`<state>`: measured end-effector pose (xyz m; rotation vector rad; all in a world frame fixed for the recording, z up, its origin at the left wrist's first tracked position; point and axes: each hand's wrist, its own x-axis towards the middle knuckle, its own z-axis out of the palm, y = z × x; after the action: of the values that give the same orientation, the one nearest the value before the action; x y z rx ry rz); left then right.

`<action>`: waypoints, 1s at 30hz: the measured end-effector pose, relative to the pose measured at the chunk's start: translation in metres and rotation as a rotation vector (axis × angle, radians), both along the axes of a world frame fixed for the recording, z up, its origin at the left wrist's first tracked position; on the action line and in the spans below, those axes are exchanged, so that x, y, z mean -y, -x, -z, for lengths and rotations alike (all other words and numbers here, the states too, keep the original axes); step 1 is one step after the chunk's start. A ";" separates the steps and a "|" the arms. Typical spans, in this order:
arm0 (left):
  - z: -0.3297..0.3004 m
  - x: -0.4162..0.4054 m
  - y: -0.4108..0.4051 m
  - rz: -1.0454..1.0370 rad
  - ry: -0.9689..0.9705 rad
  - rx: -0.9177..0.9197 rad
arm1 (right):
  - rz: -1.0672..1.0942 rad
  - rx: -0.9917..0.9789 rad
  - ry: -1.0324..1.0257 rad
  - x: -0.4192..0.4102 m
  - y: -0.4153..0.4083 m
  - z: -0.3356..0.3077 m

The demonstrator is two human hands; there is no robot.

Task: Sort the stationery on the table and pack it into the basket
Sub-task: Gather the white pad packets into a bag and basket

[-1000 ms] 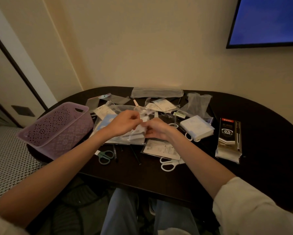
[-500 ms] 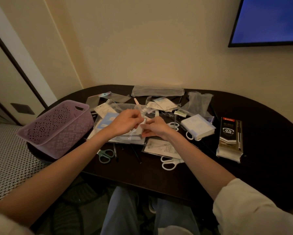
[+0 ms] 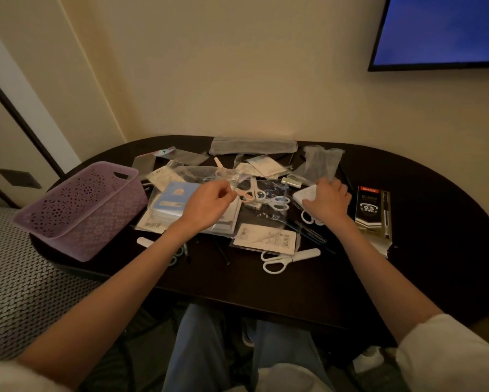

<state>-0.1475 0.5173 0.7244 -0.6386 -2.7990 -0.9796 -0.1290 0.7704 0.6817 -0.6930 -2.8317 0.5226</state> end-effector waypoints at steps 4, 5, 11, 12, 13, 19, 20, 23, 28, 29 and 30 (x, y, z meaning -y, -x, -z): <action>-0.001 -0.002 -0.001 -0.007 0.005 0.005 | -0.051 0.184 0.041 -0.007 0.007 0.003; -0.001 -0.002 -0.001 -0.010 0.005 0.006 | -0.057 0.191 0.059 -0.007 0.008 0.003; -0.002 -0.003 -0.003 -0.024 0.045 -0.010 | 0.028 -0.054 0.184 -0.004 0.003 -0.004; -0.001 -0.004 -0.003 -0.030 0.065 -0.026 | 0.031 -0.159 0.217 0.000 -0.001 -0.008; -0.001 -0.006 -0.005 -0.037 0.087 -0.046 | 0.016 -0.264 0.304 0.005 -0.005 -0.012; 0.002 -0.007 -0.007 -0.041 0.117 -0.086 | -0.217 -0.286 1.548 0.037 -0.029 -0.043; 0.001 -0.006 -0.006 -0.039 0.109 -0.087 | -0.215 -0.234 1.683 0.040 -0.031 -0.045; -0.001 -0.003 -0.006 -0.030 0.092 -0.099 | -0.128 -0.155 1.861 0.046 -0.033 -0.048; -0.002 0.001 -0.005 -0.017 0.101 -0.116 | -0.186 0.006 1.373 0.051 -0.026 -0.040; -0.002 0.001 -0.005 -0.011 0.103 -0.117 | -0.192 0.028 1.282 0.054 -0.024 -0.039; -0.003 0.002 -0.005 -0.004 0.102 -0.118 | -0.194 0.035 1.240 0.058 -0.020 -0.039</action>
<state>-0.1429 0.5156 0.7269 -0.6792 -2.7591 -0.7750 -0.1087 0.7128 0.7209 -0.5261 -2.3126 2.3376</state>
